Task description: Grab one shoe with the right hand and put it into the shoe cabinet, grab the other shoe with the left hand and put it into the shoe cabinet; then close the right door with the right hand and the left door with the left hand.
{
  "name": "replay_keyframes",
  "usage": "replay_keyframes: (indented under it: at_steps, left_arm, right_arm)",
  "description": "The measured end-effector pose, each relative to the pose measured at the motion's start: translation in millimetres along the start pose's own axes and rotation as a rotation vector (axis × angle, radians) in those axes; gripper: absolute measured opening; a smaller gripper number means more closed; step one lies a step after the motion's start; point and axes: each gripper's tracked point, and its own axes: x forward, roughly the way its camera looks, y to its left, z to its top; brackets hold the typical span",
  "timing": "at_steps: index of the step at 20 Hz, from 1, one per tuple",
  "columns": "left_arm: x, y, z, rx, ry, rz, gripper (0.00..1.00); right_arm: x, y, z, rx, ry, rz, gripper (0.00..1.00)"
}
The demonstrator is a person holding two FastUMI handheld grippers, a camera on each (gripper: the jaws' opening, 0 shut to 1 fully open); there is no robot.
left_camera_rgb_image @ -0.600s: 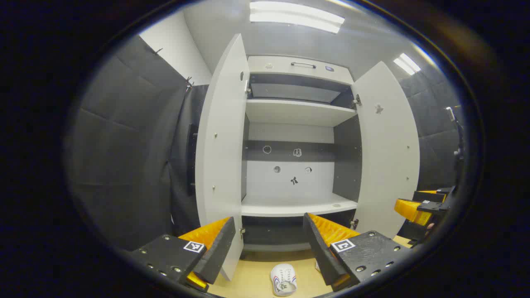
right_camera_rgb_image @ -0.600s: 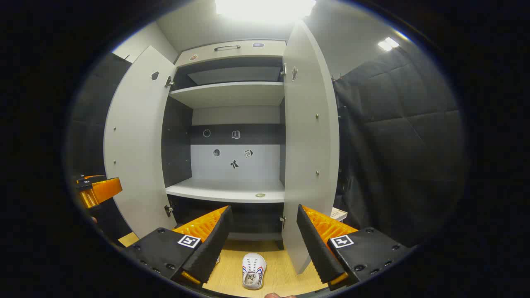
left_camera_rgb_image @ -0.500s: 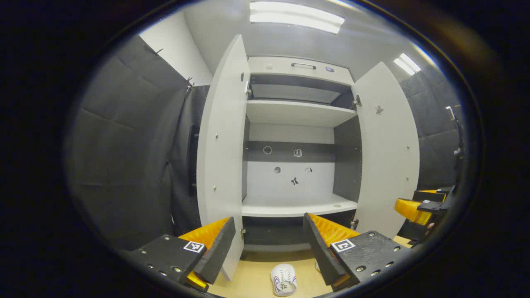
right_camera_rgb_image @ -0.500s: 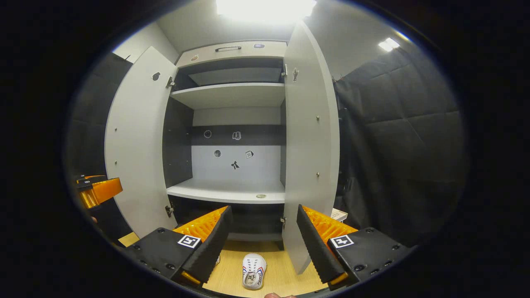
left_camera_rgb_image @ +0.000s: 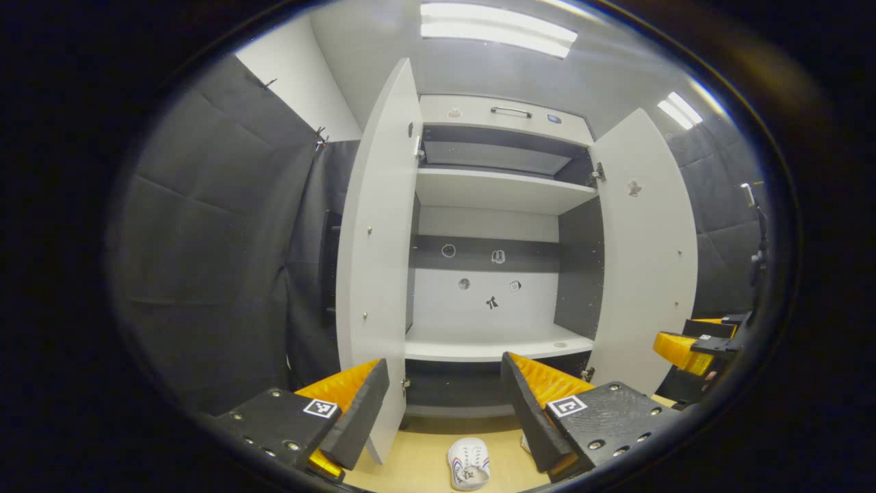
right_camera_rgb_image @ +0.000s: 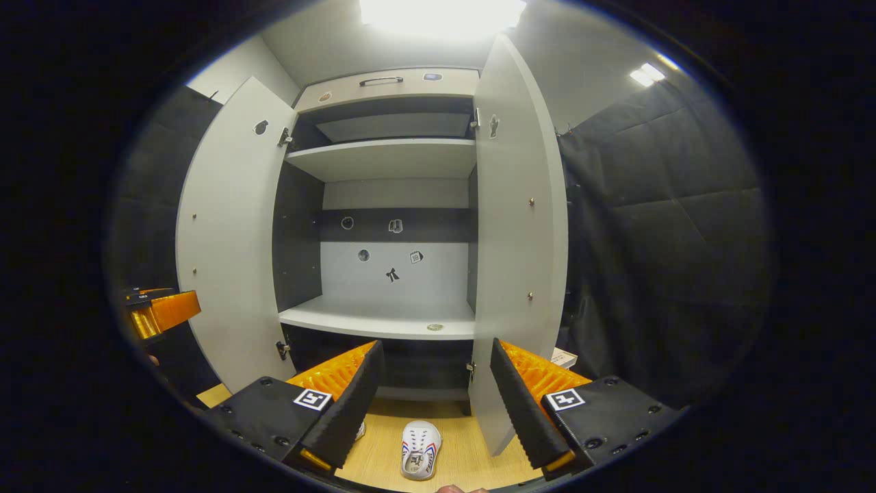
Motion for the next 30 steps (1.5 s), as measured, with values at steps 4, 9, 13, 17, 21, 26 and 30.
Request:
replay_keyframes:
  at_steps: [4,9,13,17,21,26,30]
  left_arm:
    - [-1,9,-3,0.008,0.003,0.021,0.88]
    - [-3,14,-8,0.006,0.011,0.035,0.94]
    - [-7,22,-14,0.01,0.014,0.054,0.94]
    - [-14,32,-23,0.009,0.032,0.076,0.94]
    - [-18,44,-43,0.032,0.058,0.113,0.97]
    - [-30,47,-77,0.041,0.118,0.125,0.94]
    - [-38,46,-107,0.068,0.164,0.114,0.94]
  right_arm:
    - [6,7,0,-0.009,0.019,0.029,0.97]
    - [19,12,-1,-0.028,0.046,0.045,0.97]
    - [33,21,-6,0.0,0.08,0.065,0.96]
    - [47,35,-18,0.018,0.145,0.11,0.98]
    - [59,60,-45,-0.013,0.234,0.197,0.97]
    - [68,93,-109,-0.01,0.426,0.304,0.98]
    - [75,104,-170,-0.014,0.576,0.325,0.98]
